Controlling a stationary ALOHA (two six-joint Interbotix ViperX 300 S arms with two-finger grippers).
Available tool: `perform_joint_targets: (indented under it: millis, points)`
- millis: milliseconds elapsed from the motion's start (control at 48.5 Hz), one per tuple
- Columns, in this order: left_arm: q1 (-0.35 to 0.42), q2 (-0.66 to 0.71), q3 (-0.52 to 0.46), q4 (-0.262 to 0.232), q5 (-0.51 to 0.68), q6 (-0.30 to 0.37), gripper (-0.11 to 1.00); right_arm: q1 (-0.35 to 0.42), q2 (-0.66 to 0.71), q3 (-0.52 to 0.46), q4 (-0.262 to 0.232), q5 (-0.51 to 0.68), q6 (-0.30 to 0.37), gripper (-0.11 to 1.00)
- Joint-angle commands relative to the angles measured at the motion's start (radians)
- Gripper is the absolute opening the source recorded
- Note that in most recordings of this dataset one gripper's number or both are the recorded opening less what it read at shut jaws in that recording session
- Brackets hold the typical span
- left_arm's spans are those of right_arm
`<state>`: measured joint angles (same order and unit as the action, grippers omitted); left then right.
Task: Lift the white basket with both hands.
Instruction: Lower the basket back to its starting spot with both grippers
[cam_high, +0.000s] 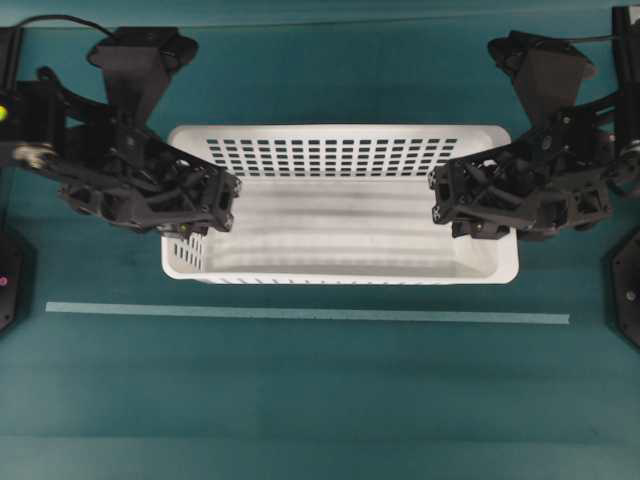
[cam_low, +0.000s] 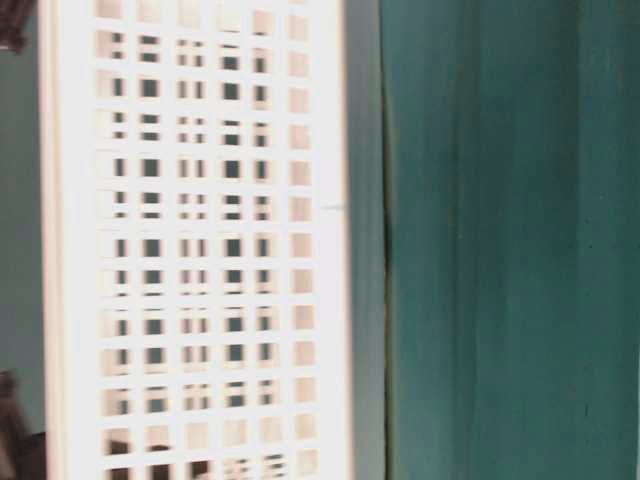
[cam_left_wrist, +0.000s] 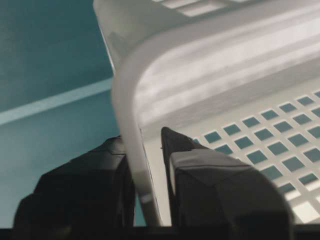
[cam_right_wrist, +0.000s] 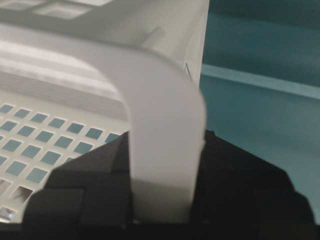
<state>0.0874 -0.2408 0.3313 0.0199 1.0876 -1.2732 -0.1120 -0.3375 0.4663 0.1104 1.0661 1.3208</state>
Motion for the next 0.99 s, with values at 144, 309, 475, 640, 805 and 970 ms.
perform_joint_targets:
  millis: [144, 309, 475, 640, 805, 970]
  points:
    - [0.005, 0.043, 0.051, 0.011, -0.089, 0.008, 0.1, 0.011, 0.054, 0.071, 0.009, -0.11, -0.014, 0.18]
    - [0.006, 0.058, 0.097, 0.011, -0.121, 0.008, 0.07, 0.018, 0.089, 0.114, 0.009, -0.192, -0.015, 0.18]
    - [0.006, 0.074, 0.152, 0.011, -0.19, 0.006, 0.07, 0.018, 0.124, 0.144, 0.009, -0.236, -0.015, 0.18]
    - [0.006, 0.081, 0.184, 0.011, -0.221, 0.005, 0.07, 0.025, 0.166, 0.176, 0.009, -0.29, -0.017, 0.18]
    - [0.006, 0.097, 0.213, 0.011, -0.241, 0.005, 0.07, 0.035, 0.21, 0.178, 0.011, -0.345, -0.017, 0.18]
    - [0.006, 0.117, 0.229, 0.011, -0.281, 0.003, 0.07, 0.04, 0.245, 0.178, 0.012, -0.35, -0.017, 0.18]
